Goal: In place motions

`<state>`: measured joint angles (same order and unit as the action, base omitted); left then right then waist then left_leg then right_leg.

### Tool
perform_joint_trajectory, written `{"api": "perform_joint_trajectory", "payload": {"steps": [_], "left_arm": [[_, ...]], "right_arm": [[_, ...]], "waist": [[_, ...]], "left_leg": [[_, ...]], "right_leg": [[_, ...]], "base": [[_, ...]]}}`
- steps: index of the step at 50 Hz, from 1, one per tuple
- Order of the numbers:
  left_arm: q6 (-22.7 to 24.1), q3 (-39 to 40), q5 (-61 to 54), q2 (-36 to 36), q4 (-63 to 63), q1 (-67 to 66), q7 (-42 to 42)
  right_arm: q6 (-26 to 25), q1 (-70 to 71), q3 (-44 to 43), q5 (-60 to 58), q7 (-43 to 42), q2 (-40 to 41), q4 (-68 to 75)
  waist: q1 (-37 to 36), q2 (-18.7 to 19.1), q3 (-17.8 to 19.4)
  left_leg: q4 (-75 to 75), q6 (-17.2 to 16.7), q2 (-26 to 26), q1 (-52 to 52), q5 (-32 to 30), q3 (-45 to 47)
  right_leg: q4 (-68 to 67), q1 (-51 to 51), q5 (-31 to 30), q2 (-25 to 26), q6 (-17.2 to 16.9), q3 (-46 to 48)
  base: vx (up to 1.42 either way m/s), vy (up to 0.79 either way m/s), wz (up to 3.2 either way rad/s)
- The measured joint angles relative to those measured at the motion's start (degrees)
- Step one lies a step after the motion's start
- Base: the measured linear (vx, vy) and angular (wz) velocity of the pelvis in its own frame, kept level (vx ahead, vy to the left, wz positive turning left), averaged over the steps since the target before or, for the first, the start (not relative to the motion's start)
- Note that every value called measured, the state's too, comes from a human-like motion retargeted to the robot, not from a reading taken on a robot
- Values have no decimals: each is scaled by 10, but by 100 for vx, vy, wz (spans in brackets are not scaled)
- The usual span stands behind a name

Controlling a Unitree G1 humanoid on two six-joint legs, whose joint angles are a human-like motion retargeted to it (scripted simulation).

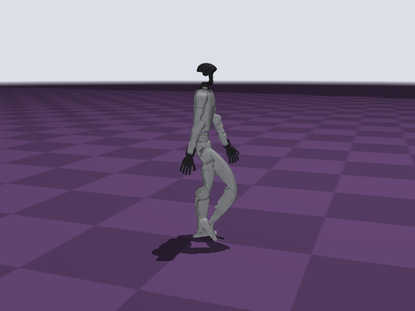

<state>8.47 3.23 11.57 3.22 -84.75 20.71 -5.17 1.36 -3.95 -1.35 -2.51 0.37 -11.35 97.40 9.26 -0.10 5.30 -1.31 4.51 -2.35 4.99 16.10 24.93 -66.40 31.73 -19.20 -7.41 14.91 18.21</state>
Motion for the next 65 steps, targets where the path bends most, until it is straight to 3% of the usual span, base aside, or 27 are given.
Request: {"api": "perform_joint_trajectory", "payload": {"steps": [3,6,10,15,17,18,20,22,23,25,27,29,32,35,38,43,45,46,48,51,53,55,58,60,65], "left_arm": [[9,11,-3,-22,13,3,17],[28,-2,-40,-33,17,-3,25],[24,8,-29,-30,7,-15,13],[8,23,7,-22,-50,-79,24],[-1,29,16,-23,-70,-120,31],[-4,37,21,-20,-78,-144,35],[-8,52,23,-11,-94,-194,41],[-13,77,25,1,-105,-232,48],[-15,87,24,7,-112,-242,53],[-17,105,6,19,-126,-259,69],[-28,135,-15,26,-127,-273,69],[-43,166,-24,29,-127,-287,59],[-44,202,-32,31,-127,-331,49],[-44,202,-52,37,-127,-370,50],[-54,196,-45,40,-127,-356,56],[-65,128,-11,45,-127,-308,60],[-64,96,-3,41,-127,-278,69],[-64,78,-2,35,-127,-259,70],[-66,50,-8,20,-127,-206,54],[-53,39,-14,-4,-97,-103,13],[-37,24,-27,-19,-41,-58,-3],[-26,-8,-54,-23,12,-23,-34],[-25,19,-32,-11,60,8,-44],[-29,23,-25,-18,64,19,-13],[-6,-6,-71,-22,71,8,-9]], "right_arm": [[-26,-61,-36,24,-28,-19,0],[-10,-99,-69,54,-55,-26,0],[3,-101,-72,59,-47,-28,0],[-3,-77,-37,61,-49,-10,0],[4,-56,-17,70,-55,7,0],[9,-41,0,73,-59,18,0],[20,-8,40,64,-60,39,0],[24,44,82,38,-44,60,-6],[23,71,95,19,-31,67,-24],[29,119,121,-21,-4,80,-76],[35,171,154,-48,26,86,-133],[48,211,169,-77,35,89,-178],[78,239,184,-100,5,92,-202],[91,239,211,-107,2,90,-207],[87,234,208,-127,-2,93,-204],[80,135,148,-129,3,96,-164],[71,84,117,-127,11,90,-135],[65,58,97,-132,18,81,-118],[50,12,64,-144,34,57,-86],[33,-17,23,-123,38,17,-45],[32,-39,-9,-99,21,-9,-26],[24,-67,-32,-73,9,-35,-4],[-37,-86,-40,-46,5,-55,0],[-55,-106,-70,-33,-17,-59,0],[-18,-131,-106,10,-35,-50,0]], "waist": [[13,14,-27],[8,17,-39],[-2,12,-31],[-18,3,-57],[-22,-8,-64],[-27,-15,-61],[-55,-29,-68],[-74,-49,-71],[-76,-49,-65],[-104,-41,-43],[-129,-50,-10],[-154,-57,5],[-176,-61,-9],[-173,-62,-49],[-145,-58,-42],[-120,-56,-72],[-112,-51,-94],[-99,-44,-102],[-66,-26,-109],[-46,-3,-76],[-37,0,-44],[-15,3,-25],[27,13,-16],[32,21,-21],[14,16,-29]], "left_leg": [[-1,-6,24,-14,-7,-2],[-4,-10,32,-17,-7,-1],[-1,-19,30,-2,-2,13],[-12,-38,15,6,13,30],[-40,-45,1,-1,19,18],[-65,-51,-1,-3,21,18],[-142,-68,1,-29,-2,41],[-333,-96,54,-121,-92,71],[-435,-96,86,-185,-140,55],[-573,-87,109,-294,-172,-9],[-671,-84,144,-339,-137,7],[-740,-70,181,-377,-109,26],[-786,-64,191,-409,-74,28],[-764,-83,176,-406,-66,22],[-665,-95,142,-335,-68,26],[-320,-109,32,-153,-87,5],[-180,-96,8,-74,12,33],[-124,-72,3,-48,24,48],[-42,-43,-1,-21,11,30],[-15,-39,30,-31,-2,15],[-9,-33,33,-24,4,11],[3,-15,15,-7,7,0],[1,-17,43,-23,-3,-2],[-6,-20,59,-30,-6,2],[-10,-21,56,-26,-1,10]], "right_leg": [[-37,55,7,36,-3,2],[-22,48,15,47,-9,-1],[76,-33,18,72,-18,-28],[318,-189,-5,116,-76,-101],[443,-268,41,99,-120,-100],[485,-309,110,91,-128,-90],[561,-354,179,63,-116,-45],[612,-354,159,43,-136,-73],[623,-349,150,41,-146,-67],[644,-348,129,49,-162,-99],[657,-356,114,41,-160,-61],[658,-352,111,40,-152,-82],[649,-343,111,34,-144,-91],[645,-334,115,37,-136,-85],[641,-349,122,36,-137,-74],[620,-366,148,45,-128,-54],[599,-361,157,56,-118,-42],[583,-360,154,62,-112,-28],[538,-349,118,72,-92,15],[362,-250,-15,55,-36,49],[242,-155,-67,80,-5,-15],[104,-85,-21,52,1,-24],[31,2,-37,94,0,-33],[24,30,-44,132,-25,-51],[82,-12,-25,124,-15,-52]], "base": [[20,-12,18],[15,-10,1],[-3,-4,-35],[15,-5,-19],[16,-15,29],[14,-16,-15],[14,-13,-67],[-6,-18,-24],[-26,-21,19],[-34,-19,-30],[-36,-11,-84],[-19,-8,-78],[24,0,-28],[27,4,19],[0,3,47],[27,4,44],[33,10,47],[32,14,84],[12,12,97],[-33,11,26],[-26,14,12],[1,26,35],[-17,-3,-1],[2,-9,-9],[7,-5,-16]]}}
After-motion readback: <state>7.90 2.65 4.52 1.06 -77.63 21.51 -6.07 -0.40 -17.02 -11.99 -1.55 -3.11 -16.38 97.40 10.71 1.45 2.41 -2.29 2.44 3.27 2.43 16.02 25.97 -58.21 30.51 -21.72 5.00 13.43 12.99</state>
